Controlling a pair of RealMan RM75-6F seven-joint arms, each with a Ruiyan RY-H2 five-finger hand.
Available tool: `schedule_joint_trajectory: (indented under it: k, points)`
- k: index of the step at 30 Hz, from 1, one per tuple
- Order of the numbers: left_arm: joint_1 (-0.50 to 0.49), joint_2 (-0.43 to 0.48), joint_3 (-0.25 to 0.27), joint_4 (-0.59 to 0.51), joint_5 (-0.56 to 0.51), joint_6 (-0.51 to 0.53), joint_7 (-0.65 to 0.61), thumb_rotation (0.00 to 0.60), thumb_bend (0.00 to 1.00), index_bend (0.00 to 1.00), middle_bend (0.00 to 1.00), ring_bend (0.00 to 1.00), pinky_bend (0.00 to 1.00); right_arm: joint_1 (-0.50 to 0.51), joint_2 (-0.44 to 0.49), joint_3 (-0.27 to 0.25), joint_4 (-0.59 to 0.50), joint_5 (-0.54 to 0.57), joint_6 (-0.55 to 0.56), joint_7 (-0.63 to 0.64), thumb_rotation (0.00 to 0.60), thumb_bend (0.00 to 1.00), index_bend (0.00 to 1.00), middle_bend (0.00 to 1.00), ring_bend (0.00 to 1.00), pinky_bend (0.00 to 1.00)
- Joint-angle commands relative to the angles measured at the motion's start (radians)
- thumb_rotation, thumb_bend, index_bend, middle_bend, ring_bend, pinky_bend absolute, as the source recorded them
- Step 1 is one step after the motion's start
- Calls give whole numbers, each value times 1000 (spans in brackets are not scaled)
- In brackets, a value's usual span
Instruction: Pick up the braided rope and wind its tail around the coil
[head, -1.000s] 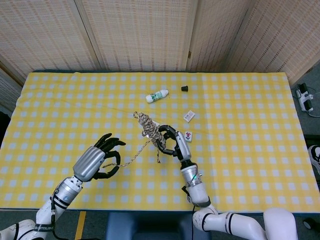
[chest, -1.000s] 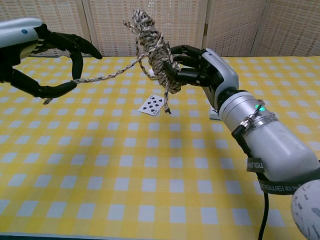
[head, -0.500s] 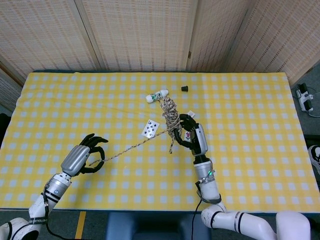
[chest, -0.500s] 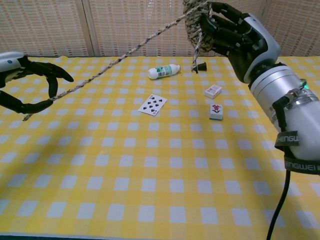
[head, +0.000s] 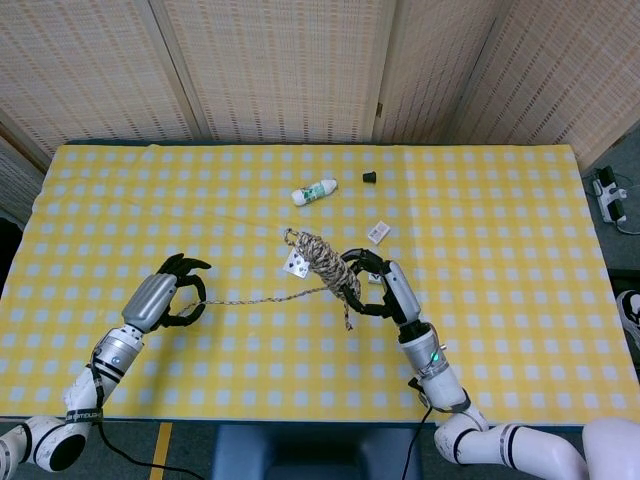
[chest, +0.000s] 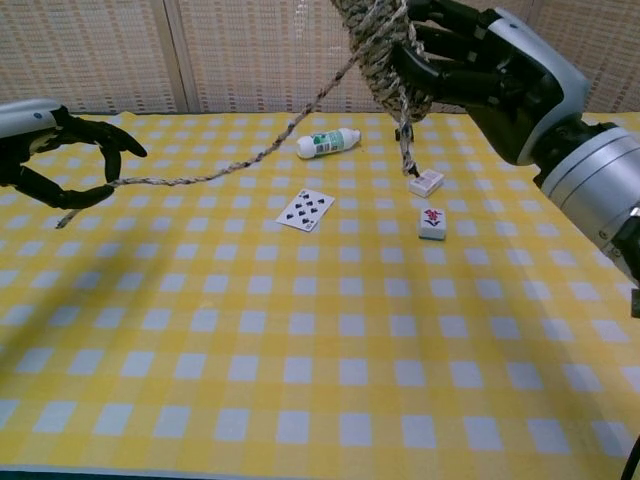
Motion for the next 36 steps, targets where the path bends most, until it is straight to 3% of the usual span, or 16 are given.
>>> schedule_joint_trajectory:
  k: [1,10,17,24,36]
  points:
    - [-17,10,-5,-11,14,-15,21,600,470,647,240,150,0,25,66,-63,-18,-79,-5,-23,600,741,806,659,727,538]
    - [-82,52,-33,-75,43,-56,129,600,470,639,236,144,0,91,216,-167,-131,-135,-144,-87,600,740,806,659,725,538]
    - [-115,53,-51,-105,50,-55,230,600,471,636,234,140,0,130,253,-185,-194,-75,-264,-180,600,741,806,659,725,538]
    - [-163,0,-77,-139,48,-52,333,600,470,629,227,132,0,185,208,-170,-245,78,-423,-325,600,741,806,659,726,541]
    - [-209,-82,-92,-157,34,-50,374,600,470,622,217,125,0,214,90,-114,-235,316,-517,-399,600,757,812,662,722,545]
